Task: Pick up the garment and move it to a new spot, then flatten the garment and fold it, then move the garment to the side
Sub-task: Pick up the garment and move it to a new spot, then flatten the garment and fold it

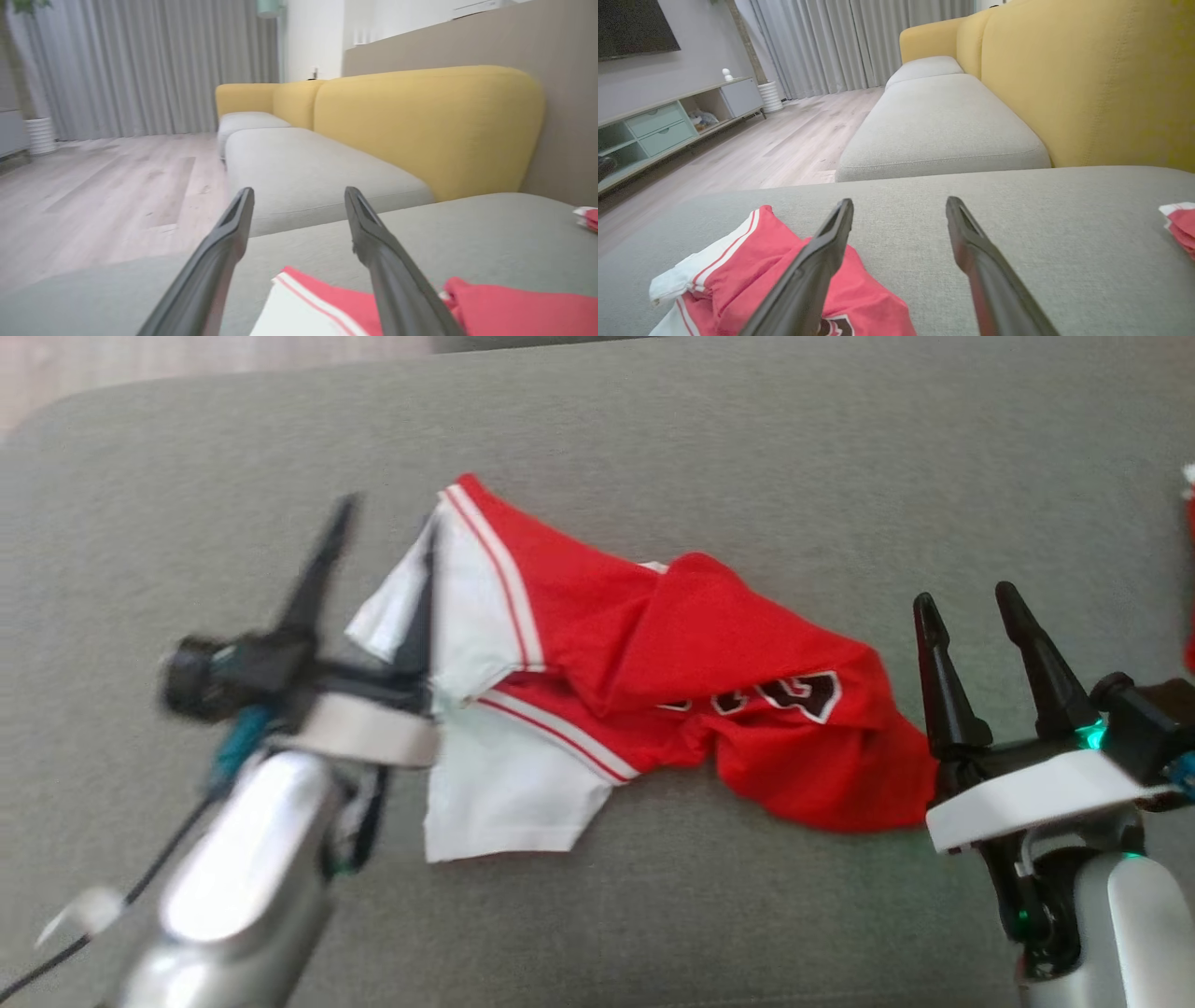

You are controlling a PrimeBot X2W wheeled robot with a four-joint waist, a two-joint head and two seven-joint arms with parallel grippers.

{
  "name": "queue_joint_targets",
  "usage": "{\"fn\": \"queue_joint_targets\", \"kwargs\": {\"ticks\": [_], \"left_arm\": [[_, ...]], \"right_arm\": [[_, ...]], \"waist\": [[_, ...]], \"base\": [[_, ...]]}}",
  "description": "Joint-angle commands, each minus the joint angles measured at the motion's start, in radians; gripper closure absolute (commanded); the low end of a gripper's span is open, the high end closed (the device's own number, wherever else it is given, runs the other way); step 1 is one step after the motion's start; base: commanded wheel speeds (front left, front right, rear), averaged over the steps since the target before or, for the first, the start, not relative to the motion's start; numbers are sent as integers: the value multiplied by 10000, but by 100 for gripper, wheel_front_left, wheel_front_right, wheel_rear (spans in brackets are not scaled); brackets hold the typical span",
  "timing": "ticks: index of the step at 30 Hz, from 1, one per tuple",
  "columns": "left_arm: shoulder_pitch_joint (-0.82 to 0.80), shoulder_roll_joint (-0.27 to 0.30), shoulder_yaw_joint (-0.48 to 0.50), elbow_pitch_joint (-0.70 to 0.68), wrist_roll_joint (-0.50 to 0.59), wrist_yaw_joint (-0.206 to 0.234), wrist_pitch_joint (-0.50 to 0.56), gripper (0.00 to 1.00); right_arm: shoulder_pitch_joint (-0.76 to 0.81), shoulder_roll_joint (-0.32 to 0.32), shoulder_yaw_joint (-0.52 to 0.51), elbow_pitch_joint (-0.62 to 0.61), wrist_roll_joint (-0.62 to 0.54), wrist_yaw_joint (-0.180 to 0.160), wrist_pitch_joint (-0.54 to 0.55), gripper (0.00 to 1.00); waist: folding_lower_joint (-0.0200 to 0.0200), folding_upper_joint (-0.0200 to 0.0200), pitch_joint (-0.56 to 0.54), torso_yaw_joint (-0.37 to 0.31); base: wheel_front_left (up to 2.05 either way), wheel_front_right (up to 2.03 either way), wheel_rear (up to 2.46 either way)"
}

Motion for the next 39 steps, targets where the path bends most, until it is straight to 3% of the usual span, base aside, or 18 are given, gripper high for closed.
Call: {"fn": "queue_joint_targets", "kwargs": {"ticks": [1,6,13,27,39], "left_arm": [[109,469,747,-422,-43,193,-105,0],[1295,1021,2060,-1008,23,553,-116,0],[2676,1437,2759,-1383,-203,374,-118,0],[4440,1690,2475,-2456,-280,944,753,0],[4810,1772,2313,-2651,-348,1110,1138,0]], "right_arm": [[-149,-54,224,-430,-79,-9,86,0],[-29,-90,182,-509,-136,-9,220,0],[180,-164,209,-558,-184,-9,346,0],[1072,-147,356,-767,-337,-9,577,0],[1453,-66,360,-1048,-433,-9,718,0]], "waist": [[0,0,-98,337],[0,0,-248,717],[0,0,-525,847],[0,0,-1444,437],[0,0,-1710,289]], "base": [[0,0,0],[0,0,0],[0,0,0],[0,0,0],[0,0,0]]}}
